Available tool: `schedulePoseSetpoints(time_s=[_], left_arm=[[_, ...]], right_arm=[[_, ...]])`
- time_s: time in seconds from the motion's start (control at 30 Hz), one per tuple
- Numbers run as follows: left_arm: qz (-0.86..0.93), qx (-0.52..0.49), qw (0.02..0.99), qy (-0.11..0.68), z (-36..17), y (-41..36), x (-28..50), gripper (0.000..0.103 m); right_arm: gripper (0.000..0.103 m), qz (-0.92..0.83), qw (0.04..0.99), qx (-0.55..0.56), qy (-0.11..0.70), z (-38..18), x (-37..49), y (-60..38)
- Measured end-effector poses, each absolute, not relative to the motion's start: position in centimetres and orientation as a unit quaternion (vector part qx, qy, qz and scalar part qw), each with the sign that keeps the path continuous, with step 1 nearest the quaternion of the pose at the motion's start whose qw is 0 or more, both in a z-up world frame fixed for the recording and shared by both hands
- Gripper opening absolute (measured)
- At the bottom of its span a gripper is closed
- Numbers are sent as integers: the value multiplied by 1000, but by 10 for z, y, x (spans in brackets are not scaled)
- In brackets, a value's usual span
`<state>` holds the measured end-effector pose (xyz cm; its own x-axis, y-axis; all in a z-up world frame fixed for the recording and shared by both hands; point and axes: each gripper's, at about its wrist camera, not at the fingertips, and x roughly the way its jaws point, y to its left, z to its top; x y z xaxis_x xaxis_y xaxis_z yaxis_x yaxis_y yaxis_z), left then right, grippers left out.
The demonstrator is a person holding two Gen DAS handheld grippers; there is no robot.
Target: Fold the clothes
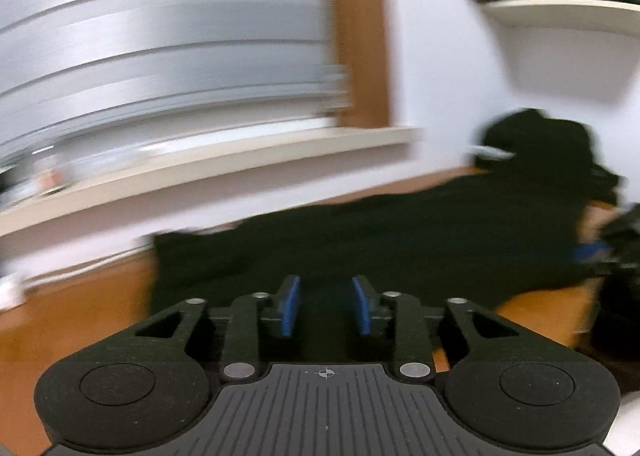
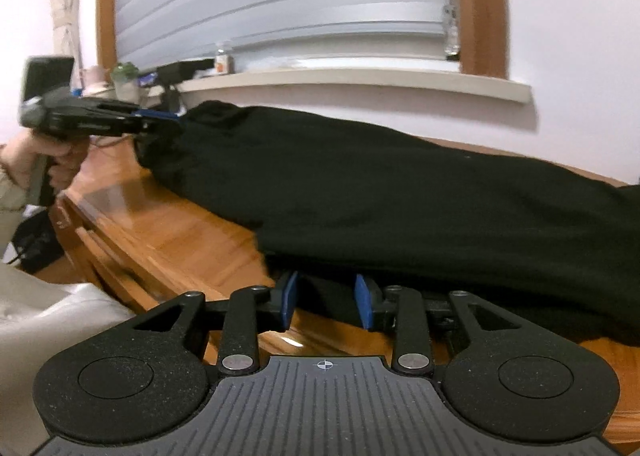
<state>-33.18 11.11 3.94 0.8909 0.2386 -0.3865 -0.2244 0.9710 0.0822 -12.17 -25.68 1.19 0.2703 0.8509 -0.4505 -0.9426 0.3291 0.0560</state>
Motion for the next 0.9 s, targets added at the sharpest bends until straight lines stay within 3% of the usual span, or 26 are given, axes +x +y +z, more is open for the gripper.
schedulePoseSetpoints(time_s=[0.1,0.2,0.3,0.4,0.43,0.47,0.5,0.53,0.6,0.7,0.8,0.9], left_arm=[[149,1,968,202,35,137,-357,44],[161,-13,964,209,29,148,-371,55],[150,-21,965,214,23,149,-373,58],[140,-20,967,213,25,147,-362,62],[138,-19,967,213,24,150,-360,62],[136,-19,967,214,24,153,-355,61],[135,-21,967,217,23,156,-351,48],[130,-26,967,220,22,159,-347,32],[139,-28,967,212,25,163,-348,12],[125,-79,973,180,40,180,-359,12],[121,-67,973,183,46,178,-361,14],[122,-61,972,192,42,172,-361,24]], right_arm=[[44,580,782,-106,201,12,-127,-254],[47,577,786,-96,200,8,-128,-243],[50,577,789,-87,193,7,-125,-235],[47,573,794,-78,190,6,-120,-228],[42,572,795,-74,190,7,-118,-227],[20,572,795,-68,189,7,-115,-227],[10,572,796,-63,189,7,-113,-226],[9,575,795,-47,188,10,-110,-230],[7,586,789,-18,187,20,-106,-240],[6,594,782,-39,184,34,-110,-250],[7,598,771,-69,205,24,-113,-246],[7,595,771,-68,217,14,-111,-242]])
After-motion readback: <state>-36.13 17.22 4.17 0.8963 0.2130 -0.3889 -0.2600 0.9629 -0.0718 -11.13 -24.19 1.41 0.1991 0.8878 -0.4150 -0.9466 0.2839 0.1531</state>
